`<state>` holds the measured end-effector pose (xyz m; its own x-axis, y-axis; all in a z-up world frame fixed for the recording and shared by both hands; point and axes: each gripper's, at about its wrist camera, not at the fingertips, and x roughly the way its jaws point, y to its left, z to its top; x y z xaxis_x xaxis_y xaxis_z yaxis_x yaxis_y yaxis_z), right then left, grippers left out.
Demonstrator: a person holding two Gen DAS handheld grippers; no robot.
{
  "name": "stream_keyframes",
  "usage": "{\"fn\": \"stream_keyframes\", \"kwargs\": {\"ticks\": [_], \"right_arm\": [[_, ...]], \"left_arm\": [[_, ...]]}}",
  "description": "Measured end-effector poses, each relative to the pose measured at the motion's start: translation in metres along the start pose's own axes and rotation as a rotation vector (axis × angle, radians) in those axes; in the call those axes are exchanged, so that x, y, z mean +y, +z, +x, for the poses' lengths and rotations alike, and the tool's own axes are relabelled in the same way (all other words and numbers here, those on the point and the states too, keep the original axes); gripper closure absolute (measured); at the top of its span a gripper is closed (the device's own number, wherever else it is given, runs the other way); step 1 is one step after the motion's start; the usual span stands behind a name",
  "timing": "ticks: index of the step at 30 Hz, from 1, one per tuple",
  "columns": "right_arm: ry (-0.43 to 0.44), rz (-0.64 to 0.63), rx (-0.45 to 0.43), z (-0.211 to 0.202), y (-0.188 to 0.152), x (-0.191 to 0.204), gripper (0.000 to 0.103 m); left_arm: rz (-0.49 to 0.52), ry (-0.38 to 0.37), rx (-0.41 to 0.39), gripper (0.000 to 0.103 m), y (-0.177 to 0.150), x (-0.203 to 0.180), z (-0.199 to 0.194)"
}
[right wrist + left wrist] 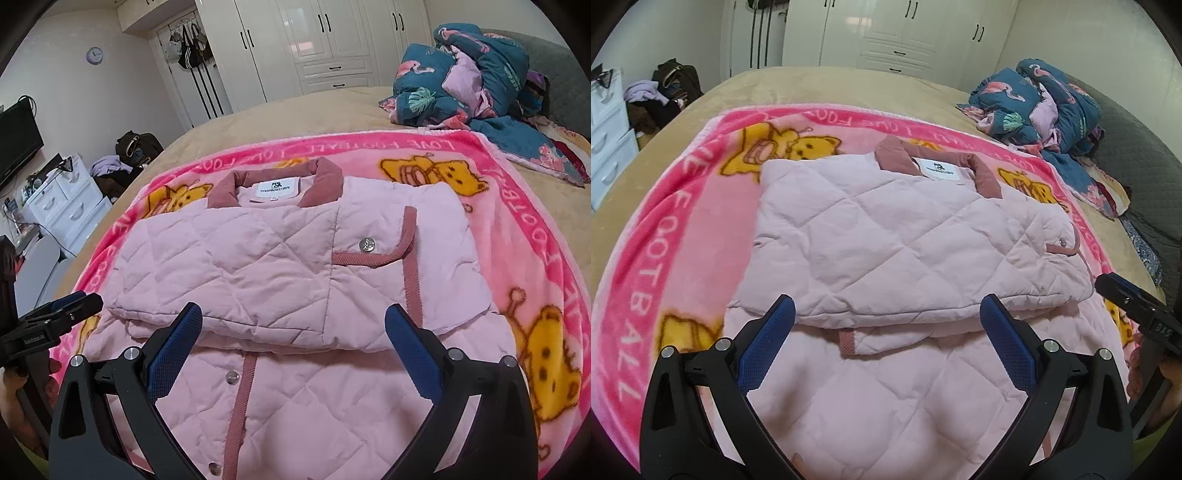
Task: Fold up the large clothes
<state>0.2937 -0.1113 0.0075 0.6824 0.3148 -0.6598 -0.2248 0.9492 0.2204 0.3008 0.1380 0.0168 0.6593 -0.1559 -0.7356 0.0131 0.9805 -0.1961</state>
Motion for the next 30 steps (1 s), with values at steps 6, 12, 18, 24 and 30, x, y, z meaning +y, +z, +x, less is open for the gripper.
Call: {"fn": "stream_keyframes", "kwargs": {"ticks": [6, 12, 18, 24, 30], "right_arm": [[0.003, -0.003, -0.027, -0.021, 0.0, 0.003, 0.004], [0.005, 0.001, -0.055, -0.043, -0.004, -0.001, 0.004], [0.016, 0.009, -0.088, -0.07, -0.008, -0.006, 0.004], [0.032, 0.004, -0.13, -0.101, -0.014, -0.01, 0.004], [0.045, -0.007, -0.164, -0.135, -0.025, -0.015, 0.004]], "left_arm": [[0.002, 0.028, -0.028, 0.009, -0.006, 0.0, -0.02], [-0.008, 0.013, -0.074, 0.009, -0.011, -0.005, -0.046], [-0.034, -0.001, -0.121, 0.009, -0.018, -0.012, -0.075], [-0.039, 0.003, -0.14, 0.009, -0.028, -0.023, -0.1], [-0.038, 0.007, -0.164, 0.009, -0.04, -0.033, -0.123]]}}
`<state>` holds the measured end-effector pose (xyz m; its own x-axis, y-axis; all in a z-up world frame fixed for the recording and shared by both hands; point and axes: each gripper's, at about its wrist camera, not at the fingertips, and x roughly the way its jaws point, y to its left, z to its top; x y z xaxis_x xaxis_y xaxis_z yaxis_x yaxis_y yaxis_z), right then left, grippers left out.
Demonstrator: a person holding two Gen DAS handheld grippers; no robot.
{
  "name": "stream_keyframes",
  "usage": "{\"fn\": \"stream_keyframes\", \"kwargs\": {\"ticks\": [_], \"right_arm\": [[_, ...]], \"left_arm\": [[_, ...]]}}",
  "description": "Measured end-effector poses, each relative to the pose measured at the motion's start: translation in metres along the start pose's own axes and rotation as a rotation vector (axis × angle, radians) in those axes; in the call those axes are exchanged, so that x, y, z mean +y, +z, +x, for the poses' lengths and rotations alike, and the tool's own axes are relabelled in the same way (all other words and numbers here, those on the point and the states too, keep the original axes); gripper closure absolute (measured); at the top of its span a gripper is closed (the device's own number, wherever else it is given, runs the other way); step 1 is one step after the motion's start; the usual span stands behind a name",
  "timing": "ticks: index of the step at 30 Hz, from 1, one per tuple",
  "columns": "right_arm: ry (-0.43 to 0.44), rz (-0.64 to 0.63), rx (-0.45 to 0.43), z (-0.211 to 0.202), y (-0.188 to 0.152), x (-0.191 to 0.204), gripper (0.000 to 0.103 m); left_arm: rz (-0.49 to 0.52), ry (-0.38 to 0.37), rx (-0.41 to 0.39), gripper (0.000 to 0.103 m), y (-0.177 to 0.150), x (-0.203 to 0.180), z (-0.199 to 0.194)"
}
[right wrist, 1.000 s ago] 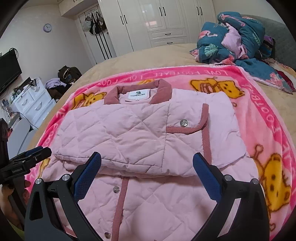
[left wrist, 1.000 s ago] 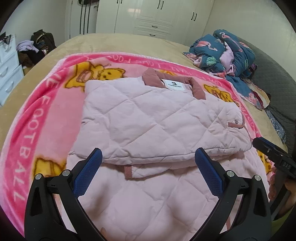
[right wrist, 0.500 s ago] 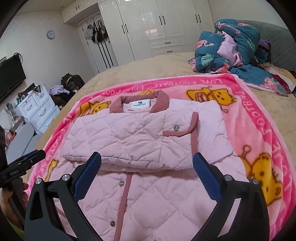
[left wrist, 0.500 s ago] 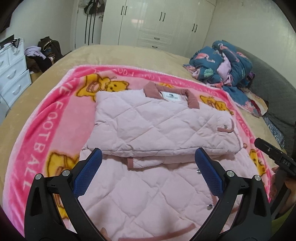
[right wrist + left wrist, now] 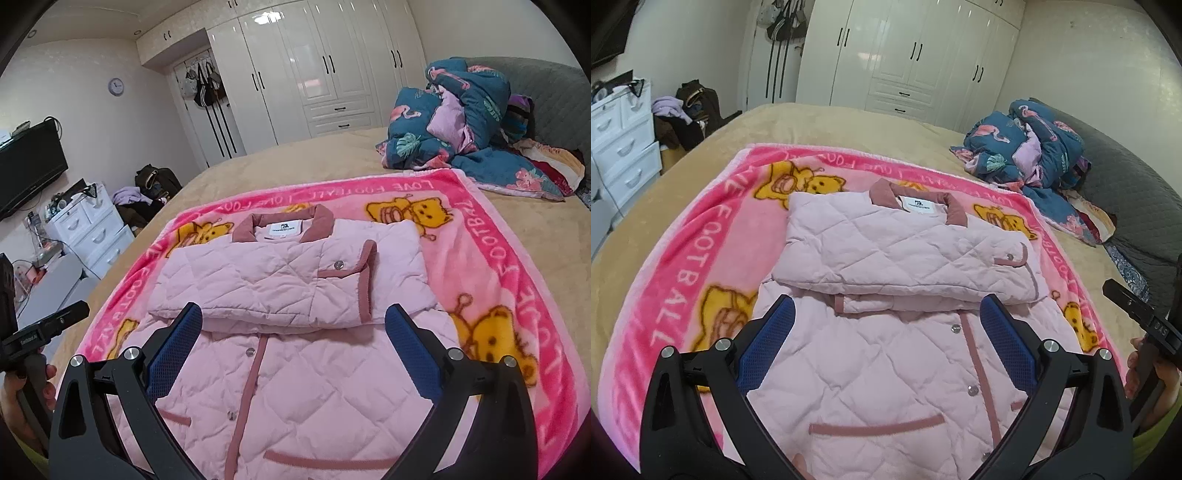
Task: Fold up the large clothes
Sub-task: 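Move both open tools toward the jacket's ribbed hem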
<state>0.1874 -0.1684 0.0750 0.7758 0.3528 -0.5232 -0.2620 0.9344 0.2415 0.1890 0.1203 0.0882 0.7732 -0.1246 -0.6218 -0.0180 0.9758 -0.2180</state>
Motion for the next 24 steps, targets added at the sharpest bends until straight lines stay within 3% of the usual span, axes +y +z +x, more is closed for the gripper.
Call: {"fn": "stream_keyframes", "kwargs": {"ticks": [24], "right_arm": [[0.055, -0.035, -0.052, -0.072, -0.026, -0.005, 0.004]], "left_arm": [[0.045, 0.023, -0.056, 0.009, -0.037, -0.035, -0.067]]}}
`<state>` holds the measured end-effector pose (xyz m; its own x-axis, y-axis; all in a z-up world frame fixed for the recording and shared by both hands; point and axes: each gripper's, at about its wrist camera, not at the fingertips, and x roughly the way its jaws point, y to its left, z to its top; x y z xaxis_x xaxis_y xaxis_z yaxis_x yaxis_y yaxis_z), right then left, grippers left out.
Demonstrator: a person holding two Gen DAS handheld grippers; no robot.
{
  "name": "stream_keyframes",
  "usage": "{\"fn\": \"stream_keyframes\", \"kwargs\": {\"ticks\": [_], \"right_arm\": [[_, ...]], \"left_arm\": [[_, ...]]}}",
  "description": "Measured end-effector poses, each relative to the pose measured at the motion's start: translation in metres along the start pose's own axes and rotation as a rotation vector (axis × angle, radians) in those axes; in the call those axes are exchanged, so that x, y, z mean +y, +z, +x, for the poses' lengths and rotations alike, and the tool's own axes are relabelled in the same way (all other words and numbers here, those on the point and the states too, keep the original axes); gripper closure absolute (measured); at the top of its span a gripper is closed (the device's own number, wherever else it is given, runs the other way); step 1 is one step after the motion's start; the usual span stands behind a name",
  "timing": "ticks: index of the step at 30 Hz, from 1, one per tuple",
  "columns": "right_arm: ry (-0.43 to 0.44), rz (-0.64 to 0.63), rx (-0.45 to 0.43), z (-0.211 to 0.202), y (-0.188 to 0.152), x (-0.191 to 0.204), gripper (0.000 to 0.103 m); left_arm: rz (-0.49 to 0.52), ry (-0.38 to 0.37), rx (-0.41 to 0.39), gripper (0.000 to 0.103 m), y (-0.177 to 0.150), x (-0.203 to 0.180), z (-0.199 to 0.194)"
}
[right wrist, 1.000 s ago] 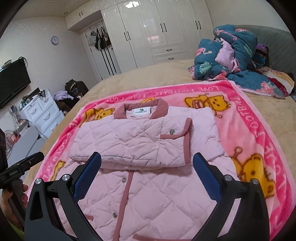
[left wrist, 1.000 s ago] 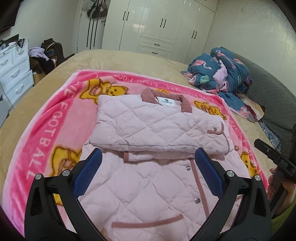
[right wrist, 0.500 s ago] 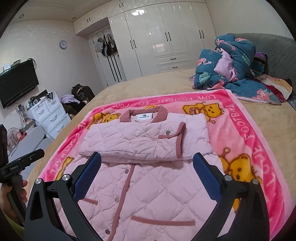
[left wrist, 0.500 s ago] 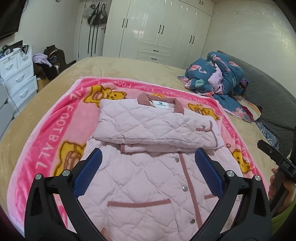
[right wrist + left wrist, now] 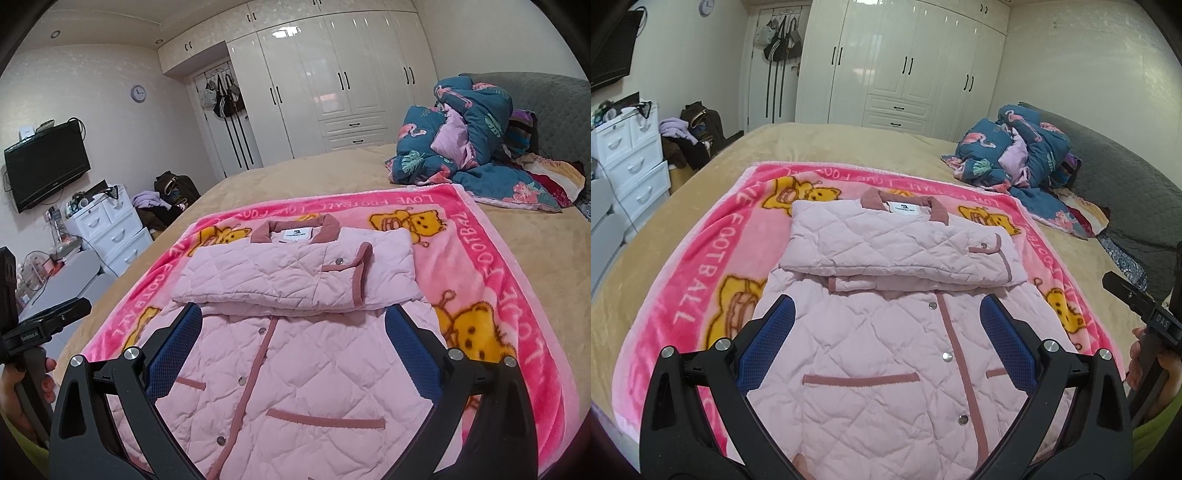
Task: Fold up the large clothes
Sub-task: 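Move both open tools toward the jacket's ribbed hem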
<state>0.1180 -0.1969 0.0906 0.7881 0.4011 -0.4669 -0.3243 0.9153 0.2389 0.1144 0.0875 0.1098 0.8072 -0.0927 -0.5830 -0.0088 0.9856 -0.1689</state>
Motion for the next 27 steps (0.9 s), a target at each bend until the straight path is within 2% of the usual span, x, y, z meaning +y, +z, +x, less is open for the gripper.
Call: {"fn": "stream_keyframes", "kwargs": {"ticks": [11, 27], "right_arm": [[0.002, -0.013, 0.033, -0.005, -0.02, -0.006, 0.004], [-0.009, -0.022, 0.124, 0.002, -0.052, -0.019, 0.004]], "left_arm": [[0.005, 0.014, 0.023, 0.009, -0.025, -0.006, -0.002], [0.041, 0.056, 0.116, 0.009, -0.065, -0.009, 0.014]]}}
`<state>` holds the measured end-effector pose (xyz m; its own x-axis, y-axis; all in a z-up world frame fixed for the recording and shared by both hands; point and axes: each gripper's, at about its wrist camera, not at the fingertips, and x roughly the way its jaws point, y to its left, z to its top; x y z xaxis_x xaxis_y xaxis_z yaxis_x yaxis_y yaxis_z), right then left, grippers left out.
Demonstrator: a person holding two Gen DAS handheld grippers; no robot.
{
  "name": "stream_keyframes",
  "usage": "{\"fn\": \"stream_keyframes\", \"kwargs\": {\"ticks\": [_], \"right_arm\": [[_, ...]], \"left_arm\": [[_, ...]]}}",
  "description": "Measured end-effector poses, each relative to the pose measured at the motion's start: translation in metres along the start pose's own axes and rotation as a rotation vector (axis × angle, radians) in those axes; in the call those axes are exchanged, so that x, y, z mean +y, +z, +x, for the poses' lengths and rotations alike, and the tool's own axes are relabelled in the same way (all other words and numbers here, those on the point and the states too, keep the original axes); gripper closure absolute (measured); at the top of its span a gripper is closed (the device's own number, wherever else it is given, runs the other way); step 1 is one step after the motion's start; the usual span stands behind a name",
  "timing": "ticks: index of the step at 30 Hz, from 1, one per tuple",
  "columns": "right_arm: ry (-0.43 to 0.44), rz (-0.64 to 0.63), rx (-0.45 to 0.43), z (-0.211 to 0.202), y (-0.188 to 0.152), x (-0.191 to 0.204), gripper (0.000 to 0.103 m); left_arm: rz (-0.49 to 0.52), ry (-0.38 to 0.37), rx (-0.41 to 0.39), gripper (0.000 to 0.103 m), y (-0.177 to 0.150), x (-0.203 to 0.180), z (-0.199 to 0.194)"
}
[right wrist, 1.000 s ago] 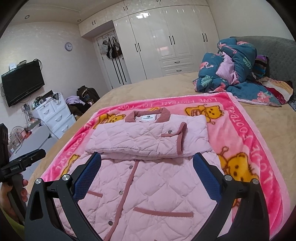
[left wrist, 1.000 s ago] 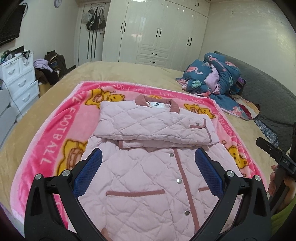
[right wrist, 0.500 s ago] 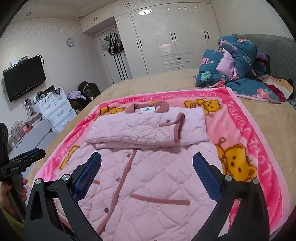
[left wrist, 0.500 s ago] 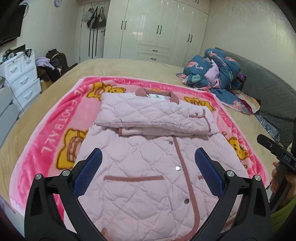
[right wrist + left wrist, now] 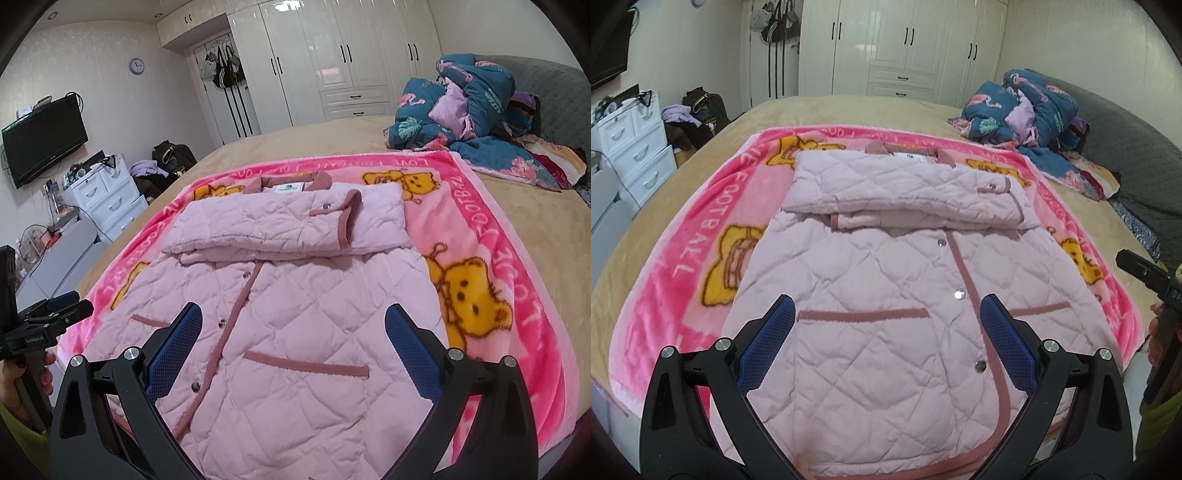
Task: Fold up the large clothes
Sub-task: 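Move both open tools toward the jacket's ribbed hem, then grasp the ribbed hem with the right tool while the left tool grasps the hem too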
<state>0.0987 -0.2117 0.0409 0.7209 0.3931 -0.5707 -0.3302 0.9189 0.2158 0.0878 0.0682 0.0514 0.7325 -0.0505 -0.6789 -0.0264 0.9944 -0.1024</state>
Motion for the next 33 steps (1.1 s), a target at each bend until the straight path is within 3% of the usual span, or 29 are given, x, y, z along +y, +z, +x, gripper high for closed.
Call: {"fn": "stream_keyframes", "kwargs": {"ticks": [18, 33], "right_arm": [[-0.007, 0.002, 0.1, 0.015, -0.031, -0.013, 0.004], [-0.006, 0.023, 0.127, 0.02, -0.042, -0.026, 0.004]], "left_arm": [[-0.016, 0.072, 0.089, 0.009, -0.033, 0.026, 0.017], [-0.185, 0.16, 0.167, 0.009, -0.06, 0.11, 0.016]]}}
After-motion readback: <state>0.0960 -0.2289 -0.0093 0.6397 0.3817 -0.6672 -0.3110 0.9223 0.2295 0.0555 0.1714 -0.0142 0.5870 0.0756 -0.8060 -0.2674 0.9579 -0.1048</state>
